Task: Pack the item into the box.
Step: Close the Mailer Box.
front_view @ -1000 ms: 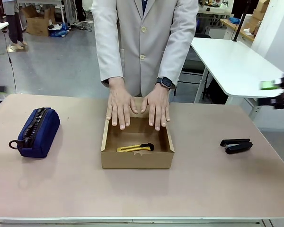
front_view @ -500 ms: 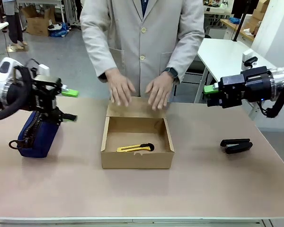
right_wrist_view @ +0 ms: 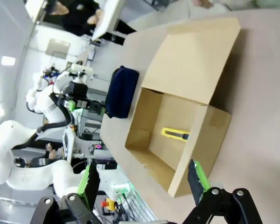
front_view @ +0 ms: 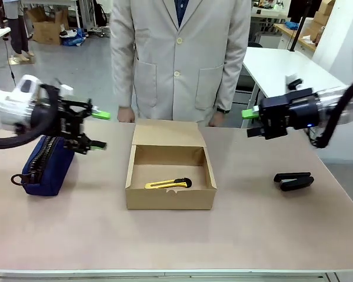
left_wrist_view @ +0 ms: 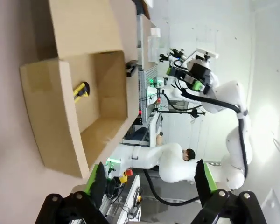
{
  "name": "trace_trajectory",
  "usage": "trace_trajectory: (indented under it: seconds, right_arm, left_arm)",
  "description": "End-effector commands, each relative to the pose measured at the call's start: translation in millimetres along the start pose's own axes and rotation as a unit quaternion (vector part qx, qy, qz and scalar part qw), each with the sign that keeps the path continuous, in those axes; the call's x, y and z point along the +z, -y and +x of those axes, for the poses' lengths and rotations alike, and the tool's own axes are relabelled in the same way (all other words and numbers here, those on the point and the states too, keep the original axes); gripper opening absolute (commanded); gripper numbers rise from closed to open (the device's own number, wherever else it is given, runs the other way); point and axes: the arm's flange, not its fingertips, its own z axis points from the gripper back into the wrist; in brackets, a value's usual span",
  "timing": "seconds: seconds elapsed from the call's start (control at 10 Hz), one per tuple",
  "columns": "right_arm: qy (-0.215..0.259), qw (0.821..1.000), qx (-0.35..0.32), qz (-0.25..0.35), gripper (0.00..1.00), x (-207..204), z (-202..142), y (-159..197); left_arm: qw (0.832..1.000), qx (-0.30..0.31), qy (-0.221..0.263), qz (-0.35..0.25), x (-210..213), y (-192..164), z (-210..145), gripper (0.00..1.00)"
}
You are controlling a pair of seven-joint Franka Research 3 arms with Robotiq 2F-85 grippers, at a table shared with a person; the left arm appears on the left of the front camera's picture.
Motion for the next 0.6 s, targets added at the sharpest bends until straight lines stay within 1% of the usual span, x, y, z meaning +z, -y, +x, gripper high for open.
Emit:
trace_trajectory:
  seconds: [0.0,0.1,0.2,0.3,0.4,0.5]
  right_arm:
    - [-0.010,0.998,-0.056,-0.011,1.00,-43.0,37.9,25.1]
    - [-0.023,0.997,-0.068,-0.008,1.00,-61.8,45.5,39.2]
    - [-0.024,0.997,-0.074,-0.005,1.00,-82.4,54.5,55.0]
    - [-0.039,0.995,-0.093,-0.012,1.00,-98.2,61.4,70.5]
    - [-0.020,0.995,-0.095,-0.028,1.00,-96.6,62.8,74.4]
    - [-0.044,0.996,-0.071,-0.010,1.00,-86.4,42.4,68.9]
  left_arm:
    - [0.998,0.057,-0.004,0.009,-20.0,-18.7,56.2,1.00]
    - [0.997,0.072,-0.003,0.009,-28.4,-31.6,70.1,1.00]
    - [0.996,0.082,-0.009,0.014,-41.5,-42.8,81.5,1.00]
    - [0.995,0.099,-0.005,0.020,-50.3,-54.5,88.9,1.00]
    - [0.989,0.146,-0.003,0.033,-44.7,-55.2,87.7,1.00]
    - [0.996,0.082,-0.010,0.020,-45.4,-58.0,81.0,1.00]
